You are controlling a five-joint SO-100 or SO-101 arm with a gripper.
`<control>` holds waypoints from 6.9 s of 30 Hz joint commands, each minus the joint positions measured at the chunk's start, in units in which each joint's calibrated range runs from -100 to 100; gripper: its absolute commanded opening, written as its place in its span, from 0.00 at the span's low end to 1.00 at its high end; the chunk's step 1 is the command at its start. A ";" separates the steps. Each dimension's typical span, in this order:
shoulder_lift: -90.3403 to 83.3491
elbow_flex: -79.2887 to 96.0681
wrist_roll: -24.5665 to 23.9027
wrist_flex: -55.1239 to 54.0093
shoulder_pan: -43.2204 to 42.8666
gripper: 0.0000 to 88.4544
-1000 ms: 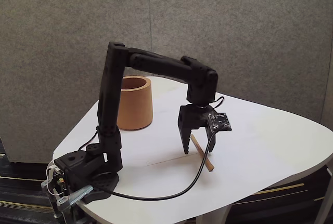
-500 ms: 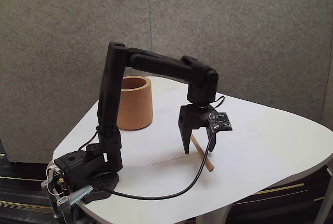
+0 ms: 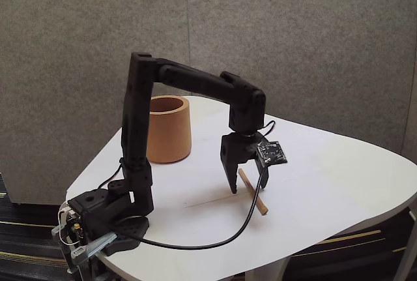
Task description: Grab the pen and put it in the pen holder.
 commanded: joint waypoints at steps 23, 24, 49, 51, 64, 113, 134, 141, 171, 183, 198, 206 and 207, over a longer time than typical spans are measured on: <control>-7.72 5.42 0.25 -4.92 0.71 0.35; -7.72 5.42 0.25 -4.92 0.71 0.35; -7.31 5.60 0.31 -4.92 0.78 0.33; -7.23 5.60 0.31 -5.00 0.78 0.27; -2.11 -0.18 0.25 -5.00 1.73 0.21; -1.21 3.16 0.31 -5.85 -0.02 0.01; -1.87 2.80 0.25 -4.92 -0.10 0.01; -5.93 0.63 0.25 -2.29 -1.93 0.01; -52.78 -1.26 17.79 0.68 -15.11 0.01; -59.45 -0.54 31.47 0.42 -26.75 0.01; -60.91 -0.09 45.16 -8.47 -41.17 0.01; -63.11 15.79 50.58 -24.75 -46.07 0.01; -64.41 19.31 51.22 -28.22 -46.66 0.01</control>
